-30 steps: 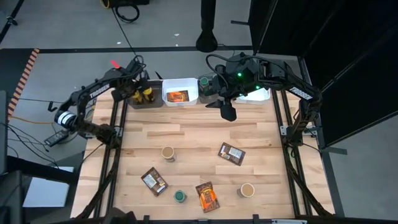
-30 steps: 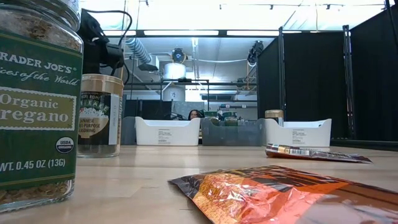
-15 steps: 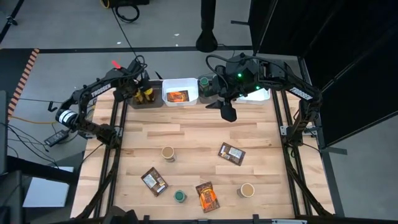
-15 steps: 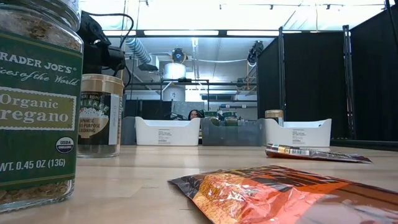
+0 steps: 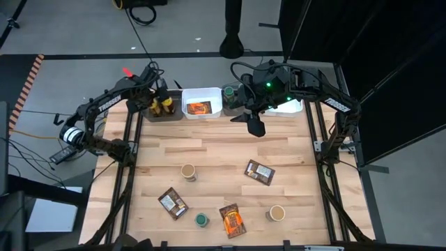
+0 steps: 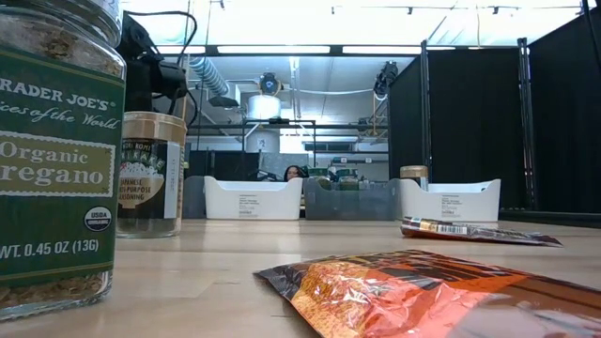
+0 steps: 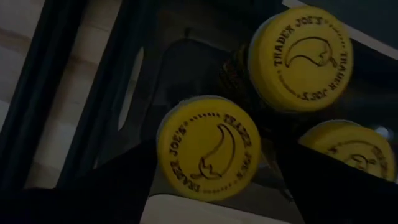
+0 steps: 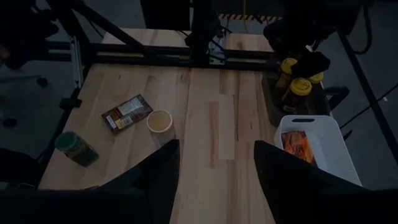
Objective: Sort spices by type
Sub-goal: Put the yellow seasoning bottle into the left black bin, then put the bottom left orange seasoning pack into the left white bin
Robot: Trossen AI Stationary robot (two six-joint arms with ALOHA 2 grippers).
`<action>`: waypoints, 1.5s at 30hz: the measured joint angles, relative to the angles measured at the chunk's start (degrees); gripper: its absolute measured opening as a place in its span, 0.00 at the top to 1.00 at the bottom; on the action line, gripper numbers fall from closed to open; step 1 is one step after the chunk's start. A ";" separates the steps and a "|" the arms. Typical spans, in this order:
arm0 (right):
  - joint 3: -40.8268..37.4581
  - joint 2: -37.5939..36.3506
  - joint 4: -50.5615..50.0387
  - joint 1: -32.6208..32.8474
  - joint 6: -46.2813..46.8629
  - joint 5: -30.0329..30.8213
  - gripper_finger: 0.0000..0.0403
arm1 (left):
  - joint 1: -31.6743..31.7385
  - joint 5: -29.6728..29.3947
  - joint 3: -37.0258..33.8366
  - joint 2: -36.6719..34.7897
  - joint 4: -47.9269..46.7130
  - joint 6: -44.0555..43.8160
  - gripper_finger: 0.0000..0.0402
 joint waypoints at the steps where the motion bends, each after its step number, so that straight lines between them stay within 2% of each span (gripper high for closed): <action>1: 0.00 0.00 -0.01 0.00 0.00 0.00 0.47 | 0.00 0.22 0.00 -0.45 -0.02 0.64 0.17; 11: 0.00 0.00 -0.01 0.00 -0.54 0.02 0.47 | -0.11 4.34 0.07 -7.84 0.57 7.22 0.16; 19: 0.00 0.00 -0.01 -0.07 -1.40 0.09 0.47 | -0.15 8.26 0.07 -14.74 6.42 17.08 0.16; 25: 0.00 0.00 -0.01 -0.07 -1.03 0.09 0.47 | -0.17 16.71 0.07 -19.44 9.21 28.62 0.16; 29: 0.02 0.00 -0.01 -0.07 -0.91 0.09 0.47 | -1.66 31.26 0.09 -23.07 8.29 39.11 0.16; 31: 0.00 0.00 -0.01 -0.07 -0.91 0.10 0.47 | -4.13 36.88 0.08 -25.14 7.94 40.24 0.16; 34: 0.01 0.00 -0.01 -0.11 -0.90 0.11 0.47 | -10.70 37.83 0.13 -27.65 6.56 40.19 0.16; 38: 0.01 0.00 -0.01 -0.11 -0.90 0.11 0.47 | -22.20 33.51 0.13 -29.40 3.70 36.54 0.16; 45: 0.02 0.00 -0.01 -0.11 -0.90 0.12 0.47 | -44.03 24.75 0.13 -28.29 -4.28 30.05 0.17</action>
